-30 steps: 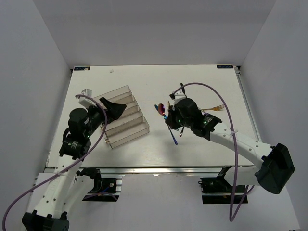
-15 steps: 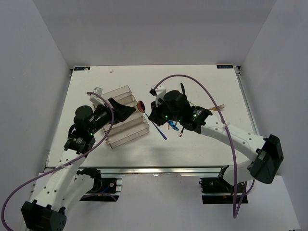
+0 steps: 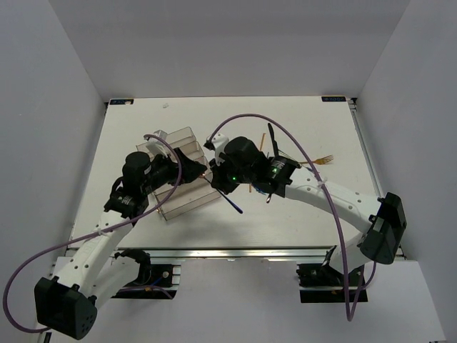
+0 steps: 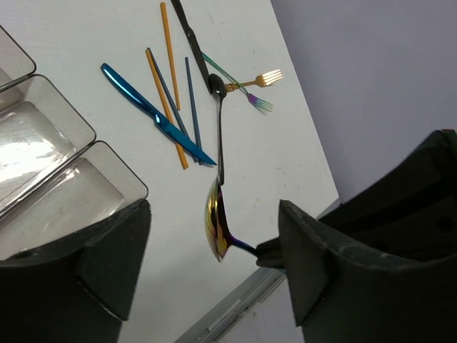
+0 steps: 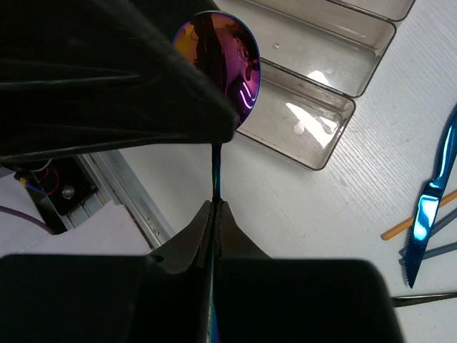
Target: Sort the eating utensils into containers
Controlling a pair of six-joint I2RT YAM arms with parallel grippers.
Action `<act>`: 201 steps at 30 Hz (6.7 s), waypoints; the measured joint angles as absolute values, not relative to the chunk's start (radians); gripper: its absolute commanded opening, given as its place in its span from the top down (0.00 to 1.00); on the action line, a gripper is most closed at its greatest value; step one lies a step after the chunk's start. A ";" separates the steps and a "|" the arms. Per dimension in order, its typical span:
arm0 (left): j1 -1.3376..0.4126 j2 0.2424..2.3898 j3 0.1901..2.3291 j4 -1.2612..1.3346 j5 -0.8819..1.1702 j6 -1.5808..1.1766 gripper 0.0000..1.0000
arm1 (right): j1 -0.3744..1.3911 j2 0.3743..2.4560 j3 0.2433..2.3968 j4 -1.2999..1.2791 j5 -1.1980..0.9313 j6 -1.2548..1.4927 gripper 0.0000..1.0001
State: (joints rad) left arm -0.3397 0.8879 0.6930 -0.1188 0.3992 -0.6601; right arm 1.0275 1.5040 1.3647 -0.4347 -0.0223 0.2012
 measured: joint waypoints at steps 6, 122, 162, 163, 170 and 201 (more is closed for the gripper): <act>-0.352 0.902 0.693 -0.119 0.386 -0.655 0.78 | 1.054 1.518 1.380 -0.440 -0.027 0.198 1.00; -0.493 0.810 0.793 -0.620 -0.612 -0.471 0.02 | 0.527 1.829 1.144 -0.392 0.430 0.609 0.72; -0.495 0.826 0.791 -0.382 -0.181 -0.794 0.02 | 0.753 1.472 1.167 -0.307 -0.326 -0.203 1.00; -0.495 0.797 0.810 -0.422 -0.251 -0.794 0.02 | 0.756 1.499 1.194 -0.311 -0.336 -0.241 1.00; -0.495 0.649 0.940 -0.639 -0.707 -0.725 0.02 | 0.826 1.743 1.436 -0.369 -0.377 -0.496 1.00; -0.495 0.498 0.809 -0.670 -1.001 -0.555 0.02 | 0.986 2.152 1.823 -0.591 -0.519 -1.040 0.11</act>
